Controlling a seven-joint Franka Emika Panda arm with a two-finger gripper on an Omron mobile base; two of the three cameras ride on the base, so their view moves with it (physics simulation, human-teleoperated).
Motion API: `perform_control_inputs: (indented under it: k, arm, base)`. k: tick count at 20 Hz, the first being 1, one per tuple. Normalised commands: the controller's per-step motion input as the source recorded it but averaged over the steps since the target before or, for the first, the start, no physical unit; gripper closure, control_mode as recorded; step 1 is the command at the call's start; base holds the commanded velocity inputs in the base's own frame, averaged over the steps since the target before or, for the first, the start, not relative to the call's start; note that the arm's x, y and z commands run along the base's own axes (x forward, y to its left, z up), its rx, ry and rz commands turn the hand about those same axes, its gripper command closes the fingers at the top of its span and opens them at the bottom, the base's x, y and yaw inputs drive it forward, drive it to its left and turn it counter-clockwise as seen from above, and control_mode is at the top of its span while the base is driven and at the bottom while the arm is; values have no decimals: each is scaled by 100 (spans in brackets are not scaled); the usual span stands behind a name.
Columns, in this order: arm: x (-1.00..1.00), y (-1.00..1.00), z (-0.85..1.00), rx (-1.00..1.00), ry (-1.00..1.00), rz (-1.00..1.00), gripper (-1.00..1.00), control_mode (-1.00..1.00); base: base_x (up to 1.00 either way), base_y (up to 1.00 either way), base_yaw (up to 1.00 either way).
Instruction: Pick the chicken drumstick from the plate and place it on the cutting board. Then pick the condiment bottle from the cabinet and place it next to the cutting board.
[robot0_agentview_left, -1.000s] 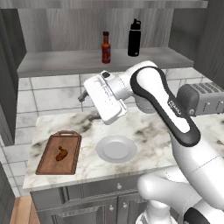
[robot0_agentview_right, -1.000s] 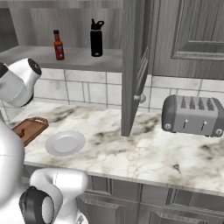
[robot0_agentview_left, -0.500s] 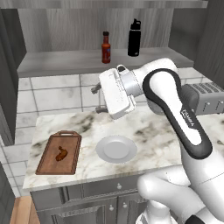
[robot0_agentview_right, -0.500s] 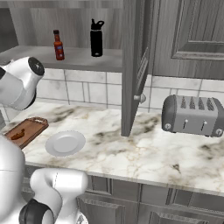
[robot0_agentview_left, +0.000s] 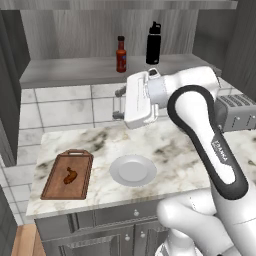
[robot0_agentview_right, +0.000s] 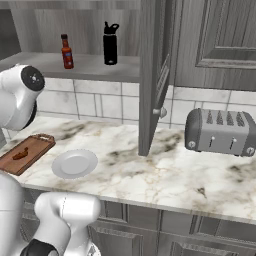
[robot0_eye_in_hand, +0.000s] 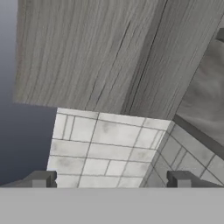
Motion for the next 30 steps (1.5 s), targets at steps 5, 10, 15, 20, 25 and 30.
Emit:
perform_control_inputs:
  k: [5, 10, 15, 20, 25, 30]
  arm:
    - [0, -19, 12, 9, 0, -15, -100, -100]
    - [16, -18, 1, 12, 0, -6, -100, -100]
    - [24, -15, 0, 13, 1, -1, -100, -100]
    - [19, -9, 5, 11, 2, 0, -100, -100]
    - [1, -5, 21, 6, 0, 0, -100, -100]
    - [0, -2, 27, 2, 0, 0, -100, -100]
  base:
    - [0, 0, 0]
    - [0, 0, 0]
    - [0, 0, 0]
    - [0, 0, 0]
    - [0, 0, 0]
    - [0, 0, 0]
